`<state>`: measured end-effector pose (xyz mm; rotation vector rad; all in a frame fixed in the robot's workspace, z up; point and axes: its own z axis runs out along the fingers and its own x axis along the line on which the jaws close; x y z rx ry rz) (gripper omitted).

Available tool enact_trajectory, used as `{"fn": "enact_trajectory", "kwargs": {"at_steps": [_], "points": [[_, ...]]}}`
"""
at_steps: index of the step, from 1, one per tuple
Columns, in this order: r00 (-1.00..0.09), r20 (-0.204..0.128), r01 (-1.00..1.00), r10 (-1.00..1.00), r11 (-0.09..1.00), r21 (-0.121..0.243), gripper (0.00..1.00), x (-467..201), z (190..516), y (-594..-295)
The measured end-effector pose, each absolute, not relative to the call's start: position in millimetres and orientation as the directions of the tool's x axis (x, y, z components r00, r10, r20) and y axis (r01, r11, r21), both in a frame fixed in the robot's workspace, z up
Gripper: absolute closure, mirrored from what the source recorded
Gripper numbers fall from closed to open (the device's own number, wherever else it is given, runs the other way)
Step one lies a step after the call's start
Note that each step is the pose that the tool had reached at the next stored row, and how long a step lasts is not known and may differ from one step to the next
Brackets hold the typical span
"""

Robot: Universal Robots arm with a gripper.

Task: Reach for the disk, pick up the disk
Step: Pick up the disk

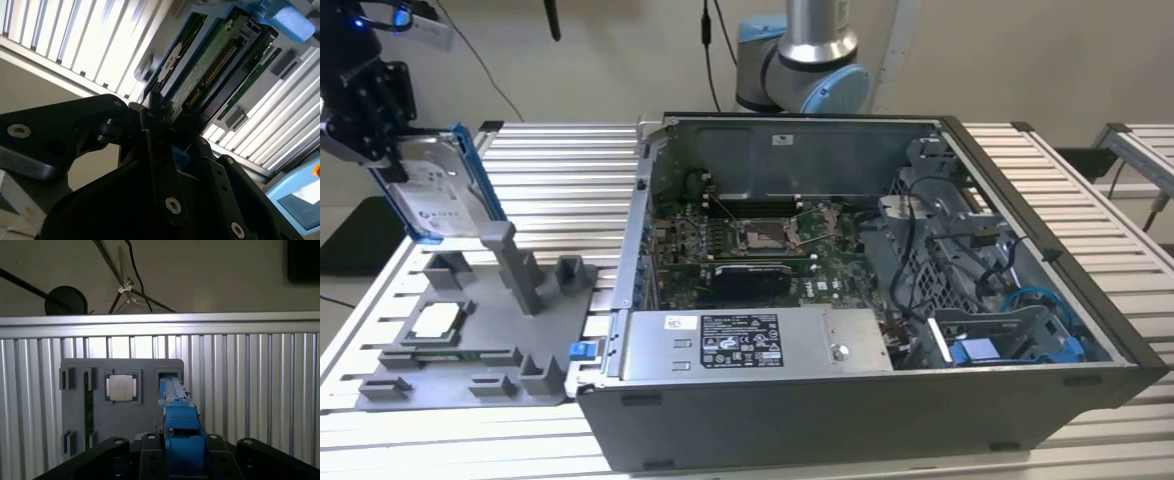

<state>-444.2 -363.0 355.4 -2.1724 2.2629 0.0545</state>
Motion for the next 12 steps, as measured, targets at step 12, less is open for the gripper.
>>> {"fn": "enact_trajectory", "kwargs": {"at_steps": [12], "points": [[-0.041, -0.027, -0.999, -0.999, 0.040, 0.022, 1.00, -444, 382, -363]]}}
